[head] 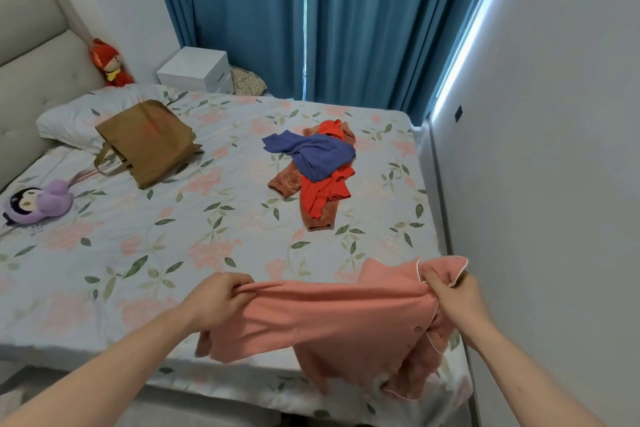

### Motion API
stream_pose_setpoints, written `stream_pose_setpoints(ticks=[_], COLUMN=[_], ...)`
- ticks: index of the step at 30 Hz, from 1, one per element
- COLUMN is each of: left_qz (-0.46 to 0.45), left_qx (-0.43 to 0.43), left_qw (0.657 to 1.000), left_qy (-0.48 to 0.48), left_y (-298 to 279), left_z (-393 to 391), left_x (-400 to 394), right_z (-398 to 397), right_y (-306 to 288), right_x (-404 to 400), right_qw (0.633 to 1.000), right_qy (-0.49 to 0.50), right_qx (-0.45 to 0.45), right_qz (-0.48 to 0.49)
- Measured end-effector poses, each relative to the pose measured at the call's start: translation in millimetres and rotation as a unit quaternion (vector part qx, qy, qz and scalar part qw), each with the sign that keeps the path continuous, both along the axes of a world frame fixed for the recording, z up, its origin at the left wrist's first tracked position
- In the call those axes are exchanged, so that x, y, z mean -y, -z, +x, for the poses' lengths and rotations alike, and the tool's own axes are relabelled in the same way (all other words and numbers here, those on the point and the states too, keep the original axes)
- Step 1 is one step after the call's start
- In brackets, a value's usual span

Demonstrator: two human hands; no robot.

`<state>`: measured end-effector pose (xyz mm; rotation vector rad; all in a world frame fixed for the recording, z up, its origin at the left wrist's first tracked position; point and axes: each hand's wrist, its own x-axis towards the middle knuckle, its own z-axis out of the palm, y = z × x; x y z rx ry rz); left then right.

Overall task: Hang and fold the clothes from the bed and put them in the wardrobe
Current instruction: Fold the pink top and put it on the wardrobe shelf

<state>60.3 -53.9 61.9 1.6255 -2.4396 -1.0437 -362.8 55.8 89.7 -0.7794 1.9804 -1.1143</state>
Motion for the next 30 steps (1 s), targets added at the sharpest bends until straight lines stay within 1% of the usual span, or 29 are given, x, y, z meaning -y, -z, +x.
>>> stream_pose_setpoints(ticks=[6, 11, 17, 19, 21, 23, 24, 25, 27, 29, 30], left_qz=[-0.002, -0.013, -0.079, -0.108, -0.134, -0.173, -0.179, -0.171, -0.115, -0.017, 0.046], left_qx=[0.035, 0.059, 0.106, 0.129, 0.163, 0.201, 0.203, 0.193, 0.174, 0.146, 0.137], left_qw=[0.999, 0.997, 0.991, 0.985, 0.974, 0.957, 0.953, 0.956, 0.969, 0.98, 0.979], left_qy=[-0.03, -0.049, -0.023, -0.028, -0.077, -0.121, -0.135, -0.141, -0.129, -0.133, -0.146], left_y=[30.0, 44.8, 58.6, 71.3, 94.0, 125.3, 144.5, 166.0, 217.3, 272.9, 297.7], left_z=[-2.0, -8.7, -35.0, -46.6, -59.3, -74.5, -83.8, -94.0, -113.9, -127.6, -132.2], left_x=[37.7, 82.6, 174.7, 212.6, 244.3, 264.5, 265.0, 259.4, 224.9, 174.2, 146.8], right_z=[8.5, 3.2, -18.8, -23.8, -30.2, -34.5, -36.7, -38.2, -39.9, -38.9, -37.1], right_y=[23.4, 34.0, 66.6, 82.0, 106.1, 140.6, 164.4, 189.0, 244.8, 299.8, 325.2], right_x=[42.3, 104.3, 208.4, 246.4, 280.8, 304.2, 306.0, 303.0, 273.8, 230.2, 205.9], right_qw=[0.998, 0.994, 0.988, 0.986, 0.986, 0.988, 0.989, 0.989, 0.982, 0.968, 0.959], right_qy=[-0.006, -0.043, -0.085, -0.098, -0.1, -0.085, -0.076, -0.075, -0.094, -0.116, -0.122], right_qx=[-0.035, -0.066, -0.103, -0.121, -0.124, -0.118, -0.112, -0.106, -0.104, -0.088, -0.064], right_qz=[0.056, 0.075, 0.072, 0.063, 0.051, 0.048, 0.06, 0.074, 0.126, 0.206, 0.246])
